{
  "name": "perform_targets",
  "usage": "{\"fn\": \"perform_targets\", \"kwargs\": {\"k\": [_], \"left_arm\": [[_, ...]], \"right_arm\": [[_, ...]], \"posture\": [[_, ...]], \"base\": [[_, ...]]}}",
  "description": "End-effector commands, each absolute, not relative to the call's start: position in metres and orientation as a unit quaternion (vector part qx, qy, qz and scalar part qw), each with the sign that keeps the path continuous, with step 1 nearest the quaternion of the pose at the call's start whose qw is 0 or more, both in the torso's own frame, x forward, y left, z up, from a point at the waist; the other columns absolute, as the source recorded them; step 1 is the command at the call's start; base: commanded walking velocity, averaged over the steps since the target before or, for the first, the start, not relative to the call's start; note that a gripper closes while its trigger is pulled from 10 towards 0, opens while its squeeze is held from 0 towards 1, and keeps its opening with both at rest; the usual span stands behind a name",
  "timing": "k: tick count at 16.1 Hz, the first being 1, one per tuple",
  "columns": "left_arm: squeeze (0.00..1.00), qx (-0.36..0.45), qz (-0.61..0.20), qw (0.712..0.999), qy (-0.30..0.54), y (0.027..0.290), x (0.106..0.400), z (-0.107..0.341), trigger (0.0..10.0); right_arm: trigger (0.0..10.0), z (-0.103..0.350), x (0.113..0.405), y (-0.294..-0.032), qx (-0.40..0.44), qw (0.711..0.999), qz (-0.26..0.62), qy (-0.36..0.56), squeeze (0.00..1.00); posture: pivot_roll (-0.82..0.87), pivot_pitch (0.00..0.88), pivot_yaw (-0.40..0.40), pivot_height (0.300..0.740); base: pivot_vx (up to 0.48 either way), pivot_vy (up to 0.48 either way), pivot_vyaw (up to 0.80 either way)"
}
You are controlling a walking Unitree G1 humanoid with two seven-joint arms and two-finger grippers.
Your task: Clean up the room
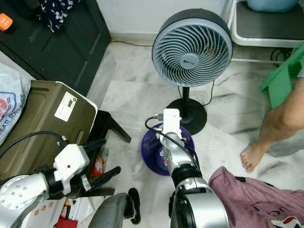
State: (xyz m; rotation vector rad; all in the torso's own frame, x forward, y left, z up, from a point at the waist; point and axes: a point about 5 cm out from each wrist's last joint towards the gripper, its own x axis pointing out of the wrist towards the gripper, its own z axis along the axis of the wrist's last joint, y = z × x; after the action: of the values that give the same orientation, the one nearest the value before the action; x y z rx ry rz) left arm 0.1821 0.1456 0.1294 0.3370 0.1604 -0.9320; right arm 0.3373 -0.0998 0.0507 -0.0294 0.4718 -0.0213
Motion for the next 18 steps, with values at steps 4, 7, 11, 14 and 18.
{"fn": "perform_targets", "kwargs": {"k": [4,7,11,14,18], "left_arm": [[0.00,0.164,-0.443,0.878,0.083,0.148,0.180,0.131,10.0],[0.00,0.166,-0.435,0.882,0.074,0.148,0.184,0.133,10.0],[0.00,0.169,-0.431,0.884,0.070,0.149,0.189,0.134,10.0],[0.00,0.172,-0.428,0.885,0.062,0.148,0.195,0.134,10.0],[0.00,0.169,-0.413,0.894,0.034,0.139,0.212,0.134,10.0]], "right_arm": [[10.0,0.049,0.339,-0.092,-0.002,0.972,0.001,0.235,1.00],[10.0,0.050,0.341,-0.091,0.000,0.973,0.007,0.229,1.00],[10.0,0.050,0.341,-0.088,0.002,0.974,0.013,0.226,1.00],[10.0,0.052,0.341,-0.083,0.007,0.975,0.035,0.221,1.00],[10.0,0.058,0.332,-0.055,-0.001,0.962,0.190,0.195,1.00]], "posture": [[0.12,0.275,0.187,0.740],[0.12,0.265,0.184,0.740],[0.12,0.246,0.181,0.740],[0.11,0.237,0.180,0.740],[0.03,0.165,0.145,0.740]], "base": [[0.000,0.000,0.00],[0.000,0.000,0.00],[0.000,0.000,0.00],[0.000,0.000,0.00],[0.000,0.000,0.00]]}}
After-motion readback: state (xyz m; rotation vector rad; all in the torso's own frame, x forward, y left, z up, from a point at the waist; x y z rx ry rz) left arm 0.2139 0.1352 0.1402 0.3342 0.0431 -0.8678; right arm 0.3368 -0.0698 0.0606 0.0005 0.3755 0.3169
